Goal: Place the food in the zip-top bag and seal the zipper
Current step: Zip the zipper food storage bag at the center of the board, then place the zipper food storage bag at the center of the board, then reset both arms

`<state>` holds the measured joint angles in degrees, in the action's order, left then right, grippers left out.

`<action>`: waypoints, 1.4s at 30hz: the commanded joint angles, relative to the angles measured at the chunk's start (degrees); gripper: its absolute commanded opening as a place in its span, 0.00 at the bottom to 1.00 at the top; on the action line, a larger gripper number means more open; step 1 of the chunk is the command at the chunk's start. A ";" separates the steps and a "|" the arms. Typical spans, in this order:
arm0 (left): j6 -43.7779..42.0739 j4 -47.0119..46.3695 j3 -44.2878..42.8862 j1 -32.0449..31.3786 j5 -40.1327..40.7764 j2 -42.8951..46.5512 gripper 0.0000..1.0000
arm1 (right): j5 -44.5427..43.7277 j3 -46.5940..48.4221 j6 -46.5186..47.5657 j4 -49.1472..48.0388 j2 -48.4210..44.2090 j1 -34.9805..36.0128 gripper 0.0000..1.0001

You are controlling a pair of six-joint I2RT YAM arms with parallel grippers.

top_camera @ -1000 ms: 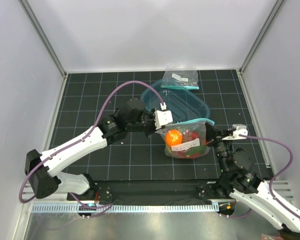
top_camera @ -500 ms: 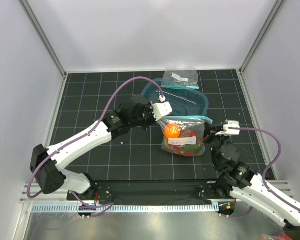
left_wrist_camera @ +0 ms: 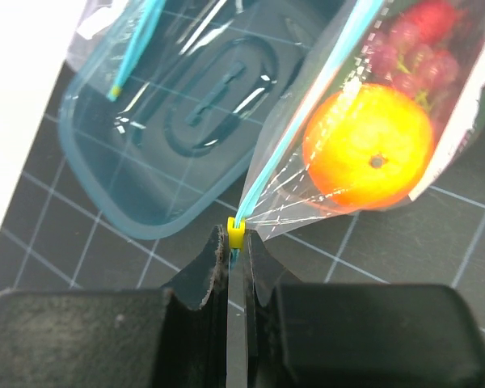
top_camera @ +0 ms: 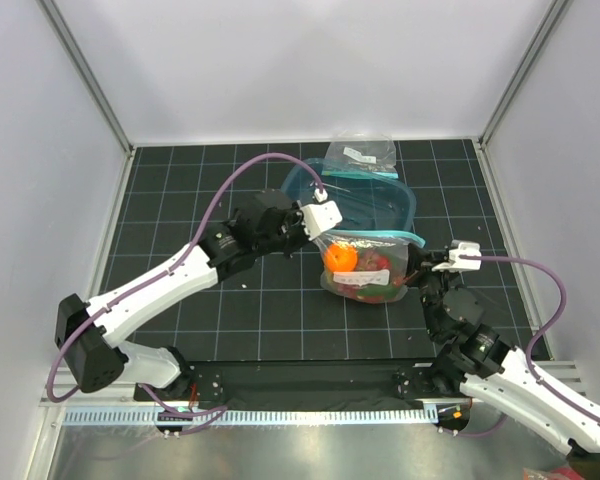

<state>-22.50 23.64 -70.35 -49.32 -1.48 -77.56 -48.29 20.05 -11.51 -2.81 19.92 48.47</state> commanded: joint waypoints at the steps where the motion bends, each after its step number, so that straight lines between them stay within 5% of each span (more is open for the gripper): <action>1: -0.70 2.99 -0.58 2.12 14.82 1.98 0.00 | -12.77 2.80 0.09 -2.91 -0.50 -0.83 0.01; 10: -0.09 3.52 -1.29 3.09 16.51 2.32 0.00 | -8.67 2.53 0.69 -3.60 0.90 -0.83 0.05; 11: -0.09 2.91 -0.85 3.18 16.59 2.67 0.00 | -4.31 2.62 2.35 -3.87 1.43 -0.83 0.09; 15: -0.09 1.76 -0.23 3.62 17.82 2.59 0.04 | 1.62 4.81 3.42 -4.67 8.00 -0.83 0.55; 18: 1.40 0.80 -0.67 3.97 19.84 1.63 0.34 | 1.19 6.83 2.37 -2.92 13.71 -0.74 0.67; 19: 1.58 0.62 -0.84 4.06 20.28 1.53 0.60 | 0.57 7.88 2.02 -2.38 14.70 -0.83 0.69; 22: 3.51 -2.09 -0.85 4.23 20.64 2.50 0.90 | -2.50 8.34 0.70 -1.50 15.76 -0.83 0.82; 24: 5.26 -5.77 0.38 4.41 20.99 4.77 1.00 | -4.25 7.72 -0.44 -1.94 15.24 -0.83 0.88; 37: 20.73 -16.79 2.41 7.74 45.06 11.29 1.00 | -11.46 4.29 -5.01 -3.44 9.35 -0.83 0.97; 42: 37.34 -12.92 1.61 14.33 41.83 16.02 1.00 | -22.71 4.47 -9.93 1.31 8.38 -0.74 0.98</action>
<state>1.98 11.73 -66.50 -38.11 38.61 -66.22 -60.86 24.56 -16.27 -2.31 29.50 47.77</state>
